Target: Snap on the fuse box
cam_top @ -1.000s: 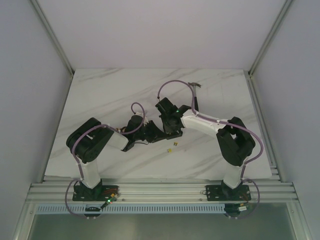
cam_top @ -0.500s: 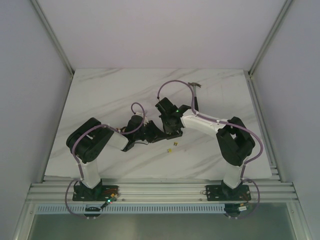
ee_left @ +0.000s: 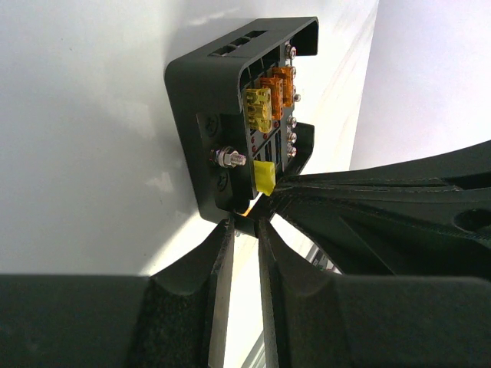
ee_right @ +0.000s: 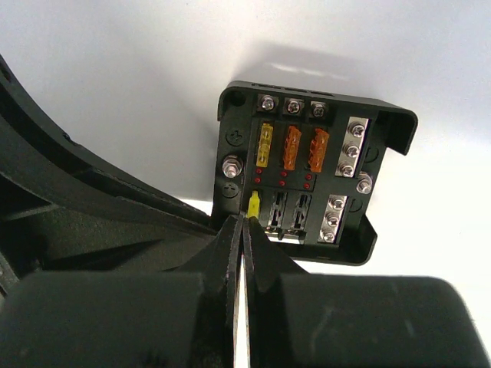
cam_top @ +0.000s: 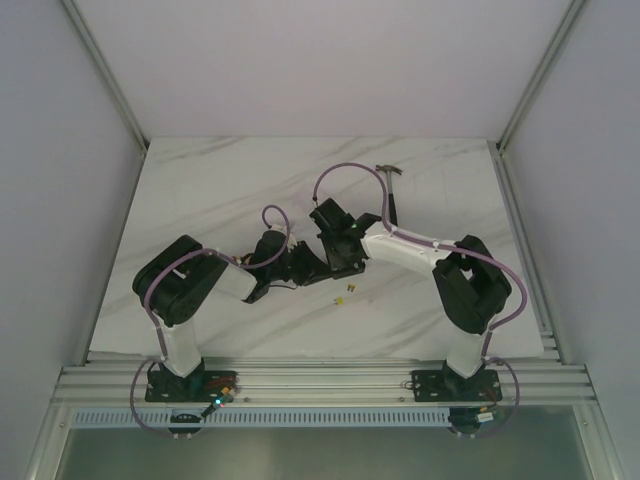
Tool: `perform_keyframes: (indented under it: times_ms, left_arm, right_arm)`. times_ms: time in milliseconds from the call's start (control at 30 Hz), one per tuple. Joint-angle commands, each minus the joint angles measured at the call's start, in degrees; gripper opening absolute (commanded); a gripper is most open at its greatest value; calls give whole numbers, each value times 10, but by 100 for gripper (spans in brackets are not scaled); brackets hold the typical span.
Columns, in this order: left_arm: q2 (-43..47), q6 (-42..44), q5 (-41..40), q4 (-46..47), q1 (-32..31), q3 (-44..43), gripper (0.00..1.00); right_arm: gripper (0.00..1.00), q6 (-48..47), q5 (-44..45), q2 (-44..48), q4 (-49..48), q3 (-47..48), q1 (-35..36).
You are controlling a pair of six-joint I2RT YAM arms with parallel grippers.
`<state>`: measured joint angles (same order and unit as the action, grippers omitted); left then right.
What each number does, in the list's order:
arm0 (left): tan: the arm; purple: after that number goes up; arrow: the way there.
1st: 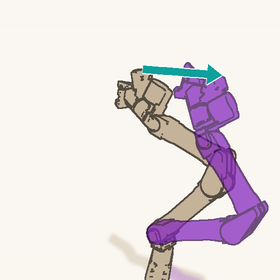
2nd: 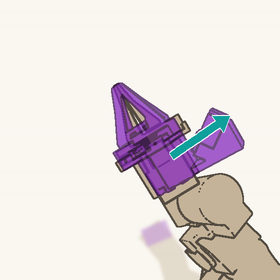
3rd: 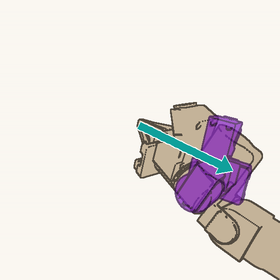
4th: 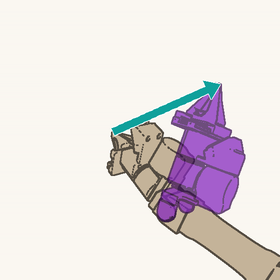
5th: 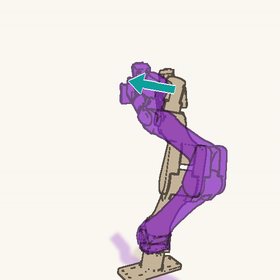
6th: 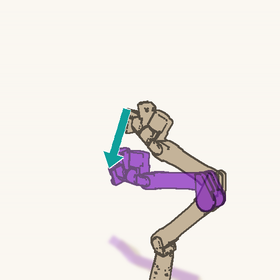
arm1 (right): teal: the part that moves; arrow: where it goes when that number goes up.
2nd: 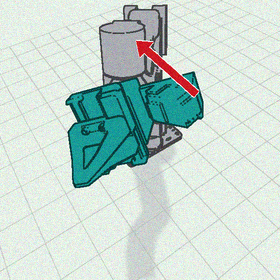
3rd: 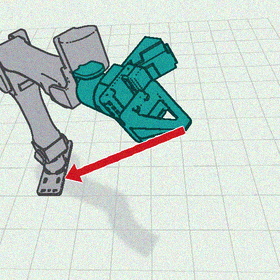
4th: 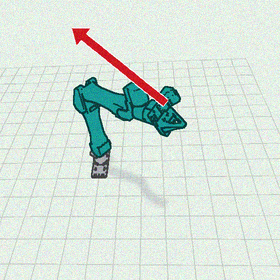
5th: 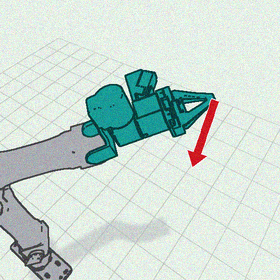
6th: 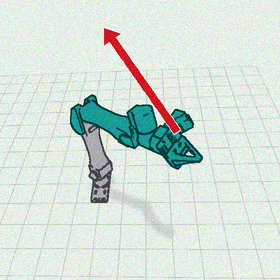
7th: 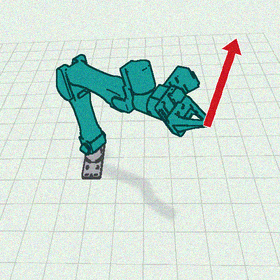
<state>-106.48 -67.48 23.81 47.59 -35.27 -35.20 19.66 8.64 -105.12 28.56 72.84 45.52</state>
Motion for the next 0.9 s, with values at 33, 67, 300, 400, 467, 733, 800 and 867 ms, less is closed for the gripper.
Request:
perform_keyframes:
  times_ms: [33,67,300,400,467,733,800,867]
  left_arm:
    - [-20,3,-15,-24,-6,3,27]
    - [-19,4,-15,-25,-7,3,27]
    - [-22,5,-12,-26,-7,1,27]
    - [-22,4,-12,-26,-7,1,27]
    - [-22,5,-11,-25,-7,0,27]
    - [-22,4,-10,-23,-8,0,27]
    - [-23,4,-11,-23,-8,1,27]
    - [-23,4,-10,-23,-8,1,27]
  right_arm:
    - [0,3,-23,-75,86,-42,14]
    - [0,1,-20,-65,84,-30,14]
    - [14,-7,-6,13,73,49,14]
    - [17,-3,2,25,78,71,12]
    - [17,-2,12,25,81,78,9]
    - [23,4,16,0,73,80,-17]
    - [23,4,8,-8,69,80,-21]
    - [23,2,0,-15,66,79,-22]
